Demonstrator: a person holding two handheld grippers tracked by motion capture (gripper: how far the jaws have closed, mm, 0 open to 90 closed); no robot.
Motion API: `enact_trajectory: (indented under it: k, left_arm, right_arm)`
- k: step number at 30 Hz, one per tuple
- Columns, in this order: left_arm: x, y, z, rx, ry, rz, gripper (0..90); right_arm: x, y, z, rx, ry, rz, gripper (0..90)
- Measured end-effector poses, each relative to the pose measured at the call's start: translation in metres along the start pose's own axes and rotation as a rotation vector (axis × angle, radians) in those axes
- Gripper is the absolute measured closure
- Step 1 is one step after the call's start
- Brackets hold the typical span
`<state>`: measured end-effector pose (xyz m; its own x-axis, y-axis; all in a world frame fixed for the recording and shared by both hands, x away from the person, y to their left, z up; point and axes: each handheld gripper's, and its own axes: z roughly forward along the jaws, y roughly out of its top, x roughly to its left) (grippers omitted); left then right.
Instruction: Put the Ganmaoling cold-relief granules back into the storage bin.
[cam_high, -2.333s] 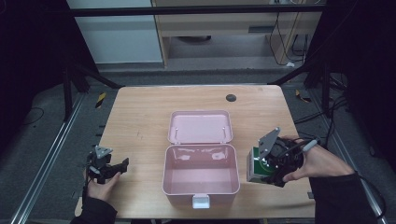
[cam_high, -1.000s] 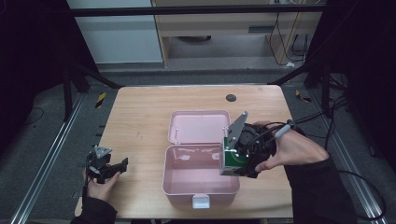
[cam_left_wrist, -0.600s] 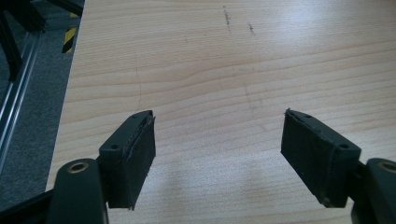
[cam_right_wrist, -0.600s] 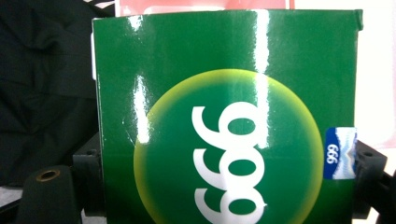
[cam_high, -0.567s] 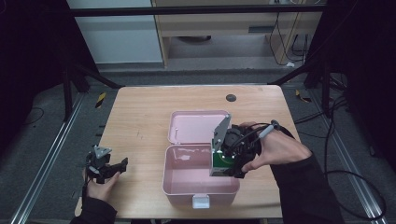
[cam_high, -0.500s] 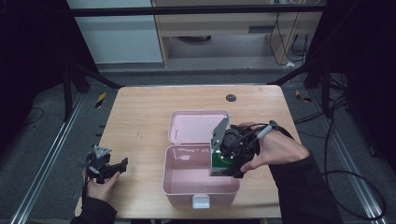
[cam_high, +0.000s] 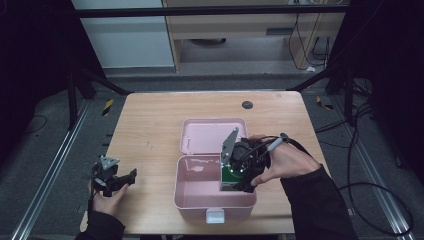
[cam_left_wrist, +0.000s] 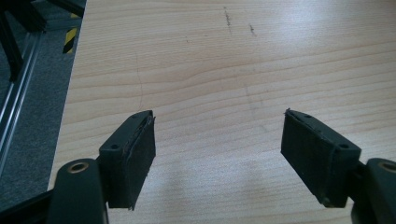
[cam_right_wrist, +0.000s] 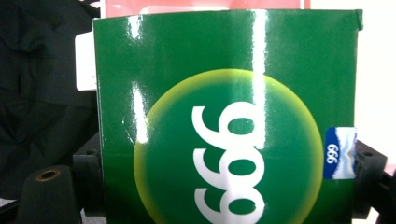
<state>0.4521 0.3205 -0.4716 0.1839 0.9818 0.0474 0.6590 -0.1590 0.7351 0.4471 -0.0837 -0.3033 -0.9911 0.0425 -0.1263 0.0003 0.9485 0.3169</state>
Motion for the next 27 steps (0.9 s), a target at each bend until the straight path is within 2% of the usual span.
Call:
enact_trajectory:
  k: [8, 11, 15, 21, 24, 27]
  left_arm:
    - [0.001, 0.000, -0.001, -0.002, 0.002, -0.002, 25.2]
    - [0.001, 0.000, -0.001, -0.002, 0.002, -0.002, 25.2]
    - [0.001, 0.000, 0.000, -0.001, 0.002, -0.003, 25.2]
    - [0.001, 0.000, 0.000, -0.002, 0.001, -0.004, 25.2]
    - [0.000, 0.000, 0.000, -0.002, 0.002, -0.002, 25.2]
    - [0.001, 0.000, -0.001, -0.004, 0.002, -0.004, 25.2]
  right_arm:
    - [-0.002, 0.004, 0.011, -0.005, 0.005, 0.006, 16.2]
    - [-0.004, 0.001, 0.017, -0.011, 0.008, 0.011, 16.2]
    - [-0.004, -0.001, 0.025, 0.010, 0.010, 0.003, 16.1]
    - [-0.004, -0.006, 0.036, 0.008, 0.035, 0.022, 16.1]
    - [-0.003, -0.006, 0.042, 0.035, 0.034, 0.007, 16.1]
    - [-0.002, -0.003, 0.048, 0.030, 0.051, 0.000, 16.1]
